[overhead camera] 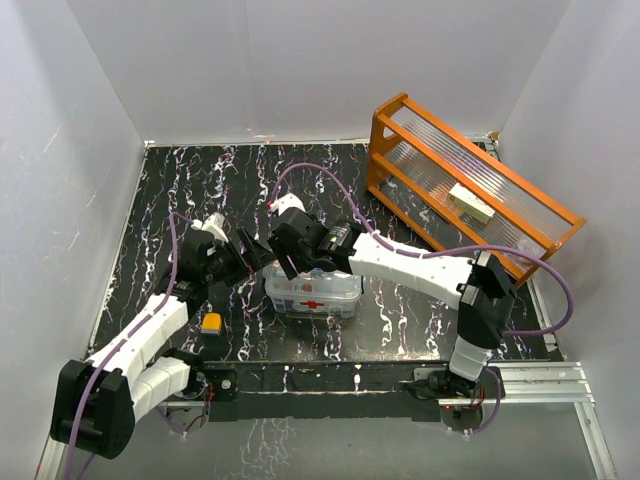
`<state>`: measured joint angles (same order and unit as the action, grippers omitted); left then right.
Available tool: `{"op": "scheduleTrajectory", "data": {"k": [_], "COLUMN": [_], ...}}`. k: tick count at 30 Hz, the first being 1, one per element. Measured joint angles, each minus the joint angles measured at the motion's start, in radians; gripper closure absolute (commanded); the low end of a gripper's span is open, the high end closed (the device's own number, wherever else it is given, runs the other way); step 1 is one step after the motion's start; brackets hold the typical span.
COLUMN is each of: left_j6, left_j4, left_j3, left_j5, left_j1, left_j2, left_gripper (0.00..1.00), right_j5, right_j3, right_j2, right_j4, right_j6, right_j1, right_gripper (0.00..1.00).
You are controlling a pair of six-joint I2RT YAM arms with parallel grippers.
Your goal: Organize the medicine kit
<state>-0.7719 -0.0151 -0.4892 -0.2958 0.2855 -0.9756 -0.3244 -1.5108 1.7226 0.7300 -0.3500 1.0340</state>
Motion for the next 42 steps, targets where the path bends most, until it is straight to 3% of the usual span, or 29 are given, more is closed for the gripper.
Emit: {"op": "scheduleTrajectory", "data": {"k": [13,19,30,38,42], "left_j6": [-0.143,-0.179,-0.127,-0.014,0.062], "left_j4": [-0.275,-0.313,-0.145,0.059,0.139], "left_j3": [0.136,0.162,0.112,0.011,-0.056], "left_j5": [-0.167,-0.198,-0.140,-0.143,-0.186], "left_j1": [0.000,-0.009,-0.023,-0.022,-0.022], "left_j2": [-0.050,-0.047,0.035,0.060,0.027], "left_gripper": [0.02,0.10,0.30,0.29,0.34], "right_j5": [0.087,0.081,0.061,0.061,0.061], "right_j3": [-0.024,-0.025,-0.025,-0.024,-0.022], "right_j2": [0.029,0.029,0.029,0.029,0.029], "right_j4": [0.020,0.021,0.020,0.019,0.016], "right_j6": [0.065,0.047,0.006,-0.008,-0.016], "right_j1": [0.005,0.005,-0.001,-0.004,-0.008], "right_gripper": [0.38,0.38,0.38,0.37,0.37]}}
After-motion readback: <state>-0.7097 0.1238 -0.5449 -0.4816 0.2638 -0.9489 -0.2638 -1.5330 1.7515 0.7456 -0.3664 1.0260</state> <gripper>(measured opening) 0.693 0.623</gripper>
